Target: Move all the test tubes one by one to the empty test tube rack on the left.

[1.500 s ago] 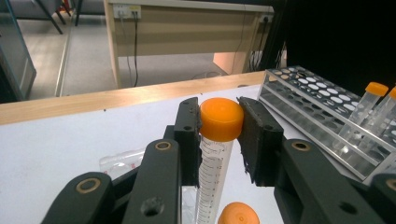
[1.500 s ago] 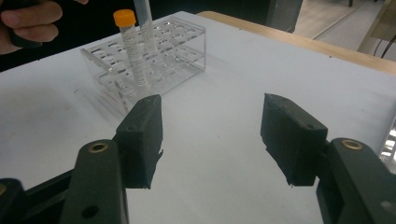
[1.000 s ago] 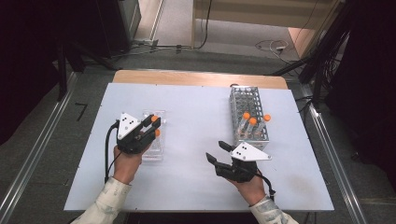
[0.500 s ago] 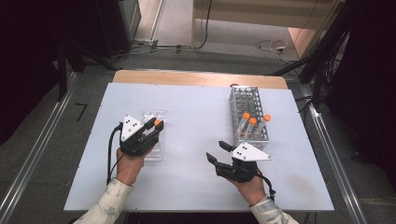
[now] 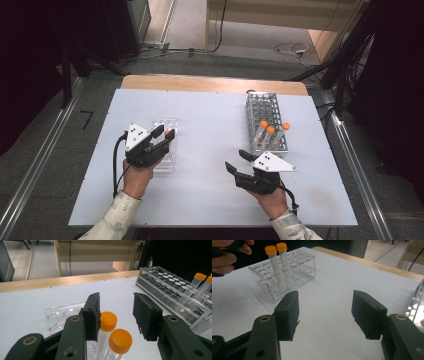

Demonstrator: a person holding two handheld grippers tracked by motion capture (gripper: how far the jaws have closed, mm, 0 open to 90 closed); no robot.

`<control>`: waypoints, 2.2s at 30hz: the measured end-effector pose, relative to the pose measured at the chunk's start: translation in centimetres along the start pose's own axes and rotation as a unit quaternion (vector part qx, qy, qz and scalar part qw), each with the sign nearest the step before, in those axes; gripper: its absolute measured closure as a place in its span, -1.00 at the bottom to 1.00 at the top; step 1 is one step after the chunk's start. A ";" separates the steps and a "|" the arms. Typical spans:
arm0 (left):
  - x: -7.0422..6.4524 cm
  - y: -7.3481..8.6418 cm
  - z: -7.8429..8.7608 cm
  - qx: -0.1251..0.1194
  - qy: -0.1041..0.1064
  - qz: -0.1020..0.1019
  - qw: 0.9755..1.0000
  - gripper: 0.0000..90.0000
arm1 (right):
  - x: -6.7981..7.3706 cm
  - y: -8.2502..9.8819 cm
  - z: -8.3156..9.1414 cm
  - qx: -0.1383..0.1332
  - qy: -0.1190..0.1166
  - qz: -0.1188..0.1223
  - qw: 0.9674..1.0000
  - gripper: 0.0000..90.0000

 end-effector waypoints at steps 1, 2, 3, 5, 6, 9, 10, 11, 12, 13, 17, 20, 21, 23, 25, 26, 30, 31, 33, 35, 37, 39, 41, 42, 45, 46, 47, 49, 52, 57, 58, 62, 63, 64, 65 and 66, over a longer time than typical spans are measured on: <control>0.0 0.0 0.0 0.000 0.000 0.000 1.000 0.25 | 0.0 0.0 0.0 0.000 0.001 -0.001 1.000 -0.17; 0.1 0.0 0.0 -0.001 0.002 0.001 1.000 0.23 | -0.1 0.0 0.0 0.000 0.001 0.000 1.000 -0.17; 0.1 0.0 0.0 -0.001 0.001 0.001 1.000 0.22 | -0.1 0.0 0.0 -0.001 0.001 0.001 1.000 -0.17; 0.1 0.0 0.1 -0.002 0.002 0.003 1.000 0.22 | -0.2 0.0 0.1 -0.001 0.003 0.001 1.000 -0.17; 0.1 0.0 0.1 -0.002 0.003 0.004 1.000 0.21 | -0.3 0.0 0.1 -0.002 0.004 0.000 1.000 -0.17; 0.2 0.0 0.1 -0.002 0.005 0.008 1.000 0.12 | -0.6 0.0 0.3 -0.005 0.013 -0.005 1.000 -0.17; 0.2 -0.1 0.2 -0.001 0.007 0.010 1.000 0.09 | -0.8 0.0 0.4 -0.005 0.016 -0.006 1.000 -0.16; 0.3 -0.1 0.2 -0.001 0.008 0.014 1.000 0.08 | -1.0 0.0 0.5 -0.006 0.021 -0.008 1.000 -0.16; 0.3 -0.1 0.2 -0.001 0.010 0.015 1.000 0.05 | -1.2 0.0 0.6 -0.008 0.025 -0.010 1.000 -0.16; 0.3 -0.1 0.2 -0.001 0.009 0.015 1.000 0.01 | -1.5 0.0 0.8 -0.009 0.030 -0.010 0.999 -0.15; 0.4 -0.1 0.2 -0.001 0.007 0.019 1.000 -0.13 | -2.6 0.0 1.4 -0.015 0.056 -0.015 0.998 -0.13; 0.4 -0.1 0.2 -0.002 0.006 0.020 1.000 -0.23 | -3.5 0.1 1.7 -0.017 0.075 -0.019 0.997 -0.12; 0.4 -0.2 0.2 -0.002 0.006 0.021 1.000 -0.25 | -3.8 0.2 1.8 -0.017 0.082 -0.021 0.996 -0.12; 0.4 -0.2 0.3 -0.004 0.007 0.023 1.000 -0.26 | -4.3 0.2 2.1 -0.019 0.092 -0.026 0.995 -0.10; 0.4 -0.2 0.3 -0.006 0.006 0.024 1.000 -0.27 | -4.7 0.2 2.4 -0.020 0.100 -0.029 0.994 -0.08; 0.4 -0.2 0.3 -0.007 0.007 0.024 1.000 -0.28 | -4.9 0.2 2.5 -0.022 0.103 -0.027 0.994 -0.08; 0.3 -0.3 0.5 -0.011 0.010 0.025 1.000 -0.29 | -5.5 0.4 2.7 -0.021 0.119 -0.032 0.992 -0.04; 0.3 -0.4 0.5 -0.011 0.010 0.025 1.000 -0.31 | -5.7 0.4 2.8 -0.021 0.124 -0.032 0.992 -0.03; 0.3 -0.4 0.6 -0.013 0.011 0.028 0.999 -0.32 | -6.1 0.5 2.8 -0.021 0.132 -0.036 0.990 -0.02; 0.3 -0.5 0.6 -0.015 0.012 0.029 0.999 -0.33 | -6.6 0.7 2.9 -0.021 0.141 -0.040 0.989 -0.01; 0.3 -0.5 0.6 -0.015 0.012 0.030 0.999 -0.34 | -7.1 0.8 2.9 -0.021 0.150 -0.043 0.988 0.01; 0.3 -0.5 0.6 -0.015 0.013 0.028 0.999 -0.35 | -7.5 1.0 2.8 -0.020 0.159 -0.046 0.986 0.04; 0.2 -0.5 0.6 -0.014 0.013 0.027 0.999 -0.35 | -7.9 1.1 2.5 -0.017 0.165 -0.046 0.985 0.09; 0.2 -0.5 0.6 -0.015 0.014 0.026 0.999 -0.34 | -8.0 1.2 2.4 -0.015 0.170 -0.045 0.984 0.12; 0.2 -0.5 0.5 -0.015 0.016 0.026 0.999 -0.35 | -8.6 1.3 2.1 -0.013 0.176 -0.048 0.983 0.18; 0.2 -0.5 0.5 -0.014 0.016 0.026 0.999 -0.35 | -8.8 1.4 2.0 -0.012 0.177 -0.050 0.983 0.20; 0.2 -0.5 0.5 -0.014 0.016 0.026 0.999 -0.35 | -8.9 1.4 1.8 -0.011 0.178 -0.052 0.983 0.21; 0.2 -0.5 0.5 -0.014 0.017 0.026 0.999 -0.35 | -9.2 1.5 1.4 -0.007 0.180 -0.054 0.982 0.23; 0.2 -0.5 0.5 -0.014 0.017 0.027 0.999 -0.35 | -9.4 1.5 0.8 -0.002 0.185 -0.052 0.981 0.26; 0.2 -0.4 0.4 -0.012 0.020 0.027 0.999 -0.35 | -9.7 1.6 0.1 0.003 0.192 -0.054 0.980 0.34; 0.2 -0.4 0.4 -0.012 0.020 0.026 0.999 -0.35 | -9.8 1.6 0.0 0.004 0.194 -0.054 0.979 0.36; 0.2 -0.5 0.5 -0.014 0.019 0.028 0.999 -0.35 | -10.0 1.7 -0.3 0.007 0.195 -0.058 0.979 0.37; 0.2 -0.5 0.5 -0.014 0.019 0.028 0.999 -0.35 | -10.1 1.7 -0.4 0.008 0.195 -0.057 0.979 0.38; 0.2 -0.5 0.5 -0.014 0.018 0.028 0.999 -0.35 | -10.1 1.7 -0.4 0.009 0.195 -0.058 0.979 0.38; 0.2 -0.5 0.5 -0.013 0.018 0.028 0.999 -0.35 | -10.1 1.7 -0.5 0.010 0.193 -0.057 0.979 0.39; 0.2 -0.5 0.5 -0.013 0.018 0.029 0.999 -0.35 | -10.1 1.7 -0.6 0.011 0.194 -0.055 0.979 0.40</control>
Point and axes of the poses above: each handheld gripper's, and its own axes: z roughly backward along the jaws, y roughly out of its underside, x roughly to its left, the point moved 1 cm from there along -z, roughly forward along the jaws, and after that the axes turned 4 degrees about -x, right-handed, at the moved point
